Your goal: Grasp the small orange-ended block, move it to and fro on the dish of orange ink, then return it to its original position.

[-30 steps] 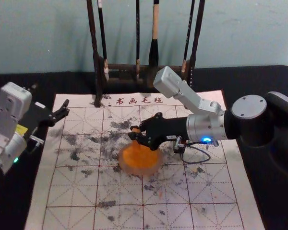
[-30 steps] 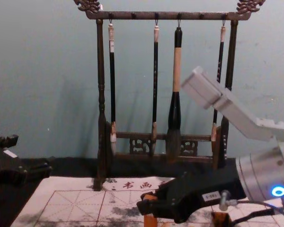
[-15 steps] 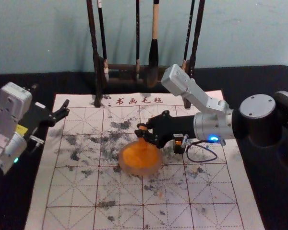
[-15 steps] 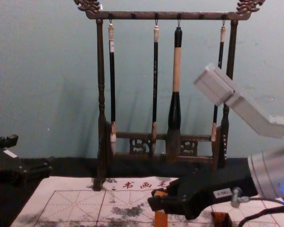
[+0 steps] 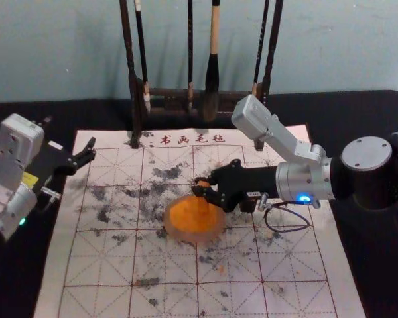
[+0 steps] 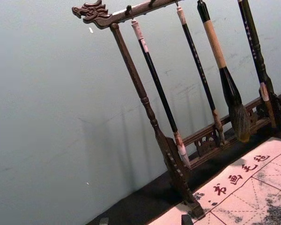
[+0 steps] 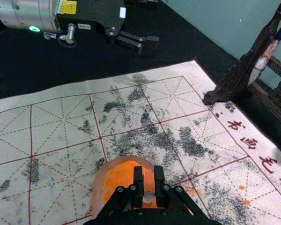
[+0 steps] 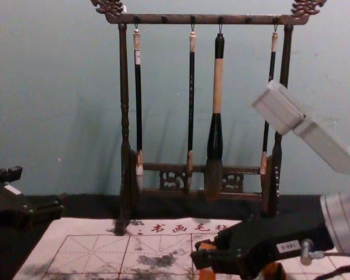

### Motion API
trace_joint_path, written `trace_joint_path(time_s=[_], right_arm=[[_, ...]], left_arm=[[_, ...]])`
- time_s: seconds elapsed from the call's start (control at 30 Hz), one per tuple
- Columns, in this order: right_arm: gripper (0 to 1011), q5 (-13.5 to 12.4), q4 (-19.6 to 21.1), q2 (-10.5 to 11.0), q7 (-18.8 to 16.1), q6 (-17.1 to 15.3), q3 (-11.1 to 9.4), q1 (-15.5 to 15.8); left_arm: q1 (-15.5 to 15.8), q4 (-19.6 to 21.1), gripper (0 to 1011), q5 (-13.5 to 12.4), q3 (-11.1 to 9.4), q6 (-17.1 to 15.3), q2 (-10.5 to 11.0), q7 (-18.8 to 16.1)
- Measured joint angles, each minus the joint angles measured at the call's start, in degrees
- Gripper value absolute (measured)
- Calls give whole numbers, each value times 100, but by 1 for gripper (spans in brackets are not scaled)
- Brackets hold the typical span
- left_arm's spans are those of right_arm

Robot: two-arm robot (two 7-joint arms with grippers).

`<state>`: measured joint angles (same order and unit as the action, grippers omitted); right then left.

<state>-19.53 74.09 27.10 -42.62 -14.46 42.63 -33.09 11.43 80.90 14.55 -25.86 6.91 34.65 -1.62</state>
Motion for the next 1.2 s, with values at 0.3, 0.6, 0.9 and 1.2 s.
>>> trace_joint_path(time_s=[0.3,0.6,0.9,1.2], right_arm=[[123,-83,199,100,-31,-26,-12,108],[123,-140,266,89,-53,-41,56,139],[123,-172,251,24,-77,-39,128,109],[124,-180,109,-90,-84,-10,199,23]], left_arm=[[0,0,1001,0,0,0,0,0],[0,0,1001,0,0,0,0,0],[0,0,1001,0,0,0,0,0],[0,0,1001,0,0,0,0,0]])
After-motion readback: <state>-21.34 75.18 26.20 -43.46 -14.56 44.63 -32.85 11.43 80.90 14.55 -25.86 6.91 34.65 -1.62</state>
